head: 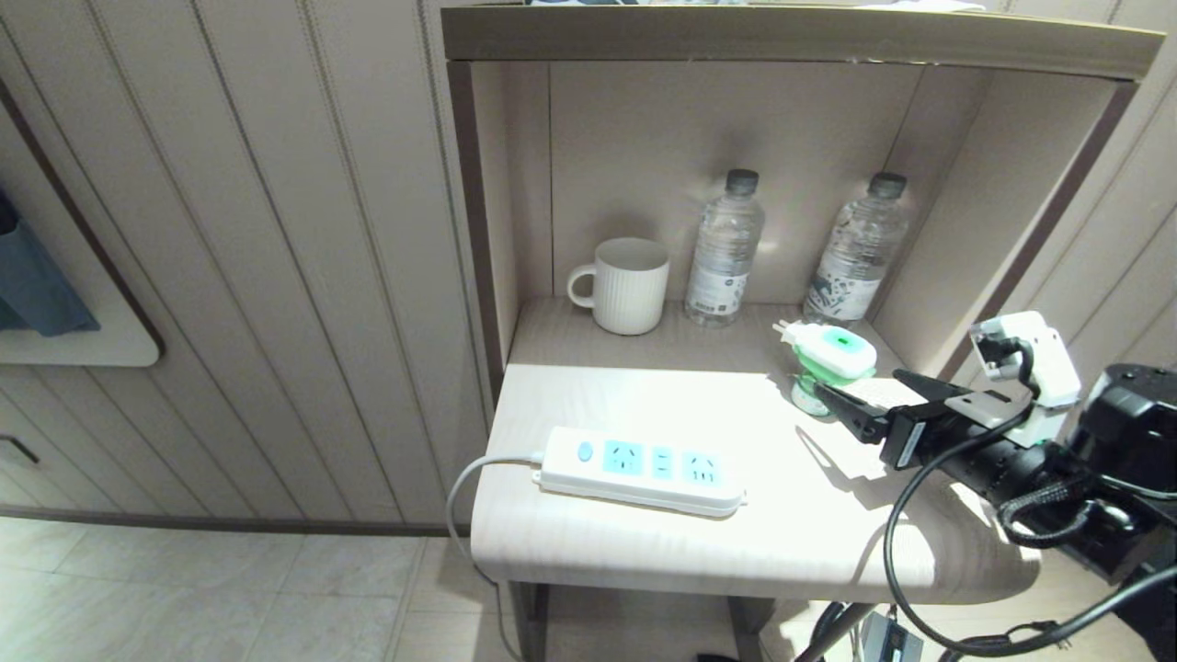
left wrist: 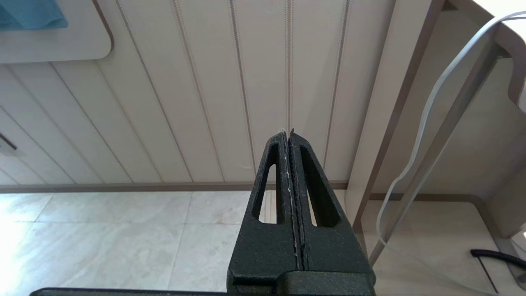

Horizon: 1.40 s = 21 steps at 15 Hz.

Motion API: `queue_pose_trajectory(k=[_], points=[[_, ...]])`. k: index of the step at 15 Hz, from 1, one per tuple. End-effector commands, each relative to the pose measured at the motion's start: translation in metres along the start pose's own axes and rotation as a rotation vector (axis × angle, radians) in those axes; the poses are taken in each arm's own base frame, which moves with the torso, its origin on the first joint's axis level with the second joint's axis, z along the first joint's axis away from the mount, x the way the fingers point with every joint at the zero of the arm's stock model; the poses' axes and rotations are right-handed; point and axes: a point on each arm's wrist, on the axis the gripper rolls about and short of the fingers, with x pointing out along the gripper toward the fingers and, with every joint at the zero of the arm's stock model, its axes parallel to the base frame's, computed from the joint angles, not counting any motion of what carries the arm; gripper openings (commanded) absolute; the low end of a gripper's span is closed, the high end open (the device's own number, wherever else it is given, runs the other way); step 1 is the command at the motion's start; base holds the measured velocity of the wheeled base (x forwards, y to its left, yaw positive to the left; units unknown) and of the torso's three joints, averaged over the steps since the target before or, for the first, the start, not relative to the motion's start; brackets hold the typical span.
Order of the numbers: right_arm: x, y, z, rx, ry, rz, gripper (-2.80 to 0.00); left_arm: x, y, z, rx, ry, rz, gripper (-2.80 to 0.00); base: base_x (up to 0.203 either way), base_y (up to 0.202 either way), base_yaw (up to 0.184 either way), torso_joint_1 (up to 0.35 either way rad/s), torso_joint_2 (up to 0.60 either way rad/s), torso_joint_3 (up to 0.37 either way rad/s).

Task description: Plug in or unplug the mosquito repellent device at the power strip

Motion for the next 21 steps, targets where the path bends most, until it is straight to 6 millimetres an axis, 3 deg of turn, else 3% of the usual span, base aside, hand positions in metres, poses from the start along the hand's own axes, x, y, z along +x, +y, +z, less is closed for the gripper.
queue_pose_trajectory(k=[1, 21], points=[[0.005, -0.001, -0.005, 0.002, 0.015, 0.002, 0.00, 0.000, 0.000, 0.000, 0.000, 0.000, 0.000, -2.80, 0.000, 0.000, 0.000, 0.000, 0.00, 0.000], [0.018, -0.003, -0.003, 0.014, -0.009, -0.005, 0.00, 0.000, 0.000, 0.000, 0.000, 0.000, 0.000, -2.80, 0.000, 0.000, 0.000, 0.000, 0.00, 0.000]])
